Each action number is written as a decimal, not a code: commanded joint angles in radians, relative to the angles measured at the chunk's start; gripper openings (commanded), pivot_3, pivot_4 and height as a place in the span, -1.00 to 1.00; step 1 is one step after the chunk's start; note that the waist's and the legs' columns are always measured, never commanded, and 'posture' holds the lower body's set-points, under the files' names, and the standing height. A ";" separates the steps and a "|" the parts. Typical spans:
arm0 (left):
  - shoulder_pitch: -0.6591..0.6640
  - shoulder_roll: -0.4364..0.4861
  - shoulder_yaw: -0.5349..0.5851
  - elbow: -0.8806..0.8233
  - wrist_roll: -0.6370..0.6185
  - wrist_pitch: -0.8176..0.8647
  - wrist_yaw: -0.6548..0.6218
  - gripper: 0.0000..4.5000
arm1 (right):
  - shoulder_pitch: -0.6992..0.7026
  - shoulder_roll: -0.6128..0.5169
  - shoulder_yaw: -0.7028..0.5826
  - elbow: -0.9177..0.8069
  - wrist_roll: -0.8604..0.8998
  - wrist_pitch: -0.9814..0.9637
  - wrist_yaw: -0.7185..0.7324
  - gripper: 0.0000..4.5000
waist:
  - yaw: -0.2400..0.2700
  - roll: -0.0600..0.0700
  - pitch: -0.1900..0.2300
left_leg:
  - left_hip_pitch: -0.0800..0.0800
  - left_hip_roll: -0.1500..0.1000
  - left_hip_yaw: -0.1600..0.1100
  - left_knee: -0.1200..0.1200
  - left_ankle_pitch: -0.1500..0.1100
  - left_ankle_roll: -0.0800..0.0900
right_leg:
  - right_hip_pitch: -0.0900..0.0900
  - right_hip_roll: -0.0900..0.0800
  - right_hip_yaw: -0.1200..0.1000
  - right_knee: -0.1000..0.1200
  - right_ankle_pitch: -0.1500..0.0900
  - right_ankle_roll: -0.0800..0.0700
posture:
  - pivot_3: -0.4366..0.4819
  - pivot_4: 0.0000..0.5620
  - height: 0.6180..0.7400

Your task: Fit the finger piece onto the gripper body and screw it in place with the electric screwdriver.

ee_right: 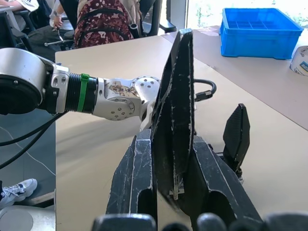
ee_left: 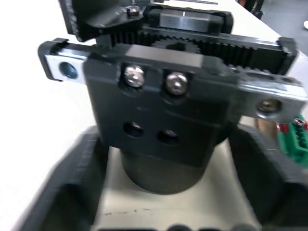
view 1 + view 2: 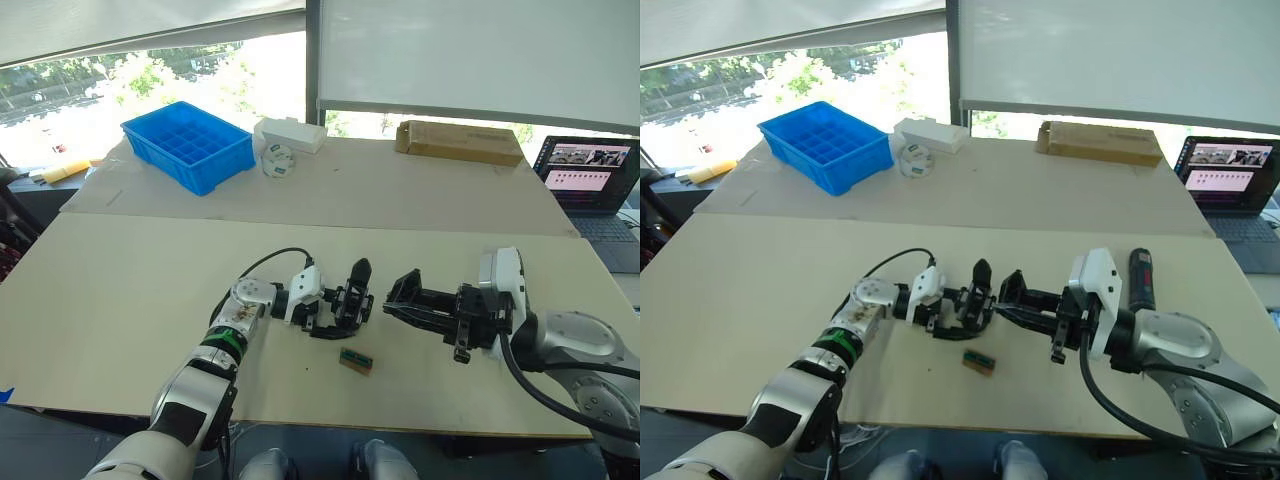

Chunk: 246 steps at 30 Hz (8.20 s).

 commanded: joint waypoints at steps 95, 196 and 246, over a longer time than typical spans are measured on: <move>0.165 0.025 -0.079 -0.286 0.030 0.128 0.074 0.03 | -0.416 0.105 0.551 0.441 -0.474 0.273 0.089 -0.84 | -0.027 0.003 -0.007 | 0.015 0.005 -0.003 0.002 -0.002 0.002 | 0.017 -0.012 -0.002 0.001 0.000 -0.001 | -0.05 -0.47 1.00; 0.366 0.462 0.208 -0.653 -0.333 0.371 -0.164 0.98 | 0.803 0.412 -0.659 -0.106 -0.102 -0.351 -0.056 1.00 | 0.010 0.004 -0.006 | 0.002 -0.001 -0.004 -0.007 -0.001 0.001 | 0.003 -0.008 -0.002 -0.002 -0.008 0.011 | -0.05 -0.47 1.00; 0.296 0.401 0.174 -1.099 -0.543 0.679 -0.042 1.00 | -0.174 -0.175 -0.134 0.629 -0.299 0.307 -0.332 -0.14 | -0.013 0.011 -0.001 | 0.004 -0.001 0.001 -0.008 0.003 -0.004 | 0.002 -0.001 0.001 -0.001 -0.004 0.005 | -0.05 -0.47 1.00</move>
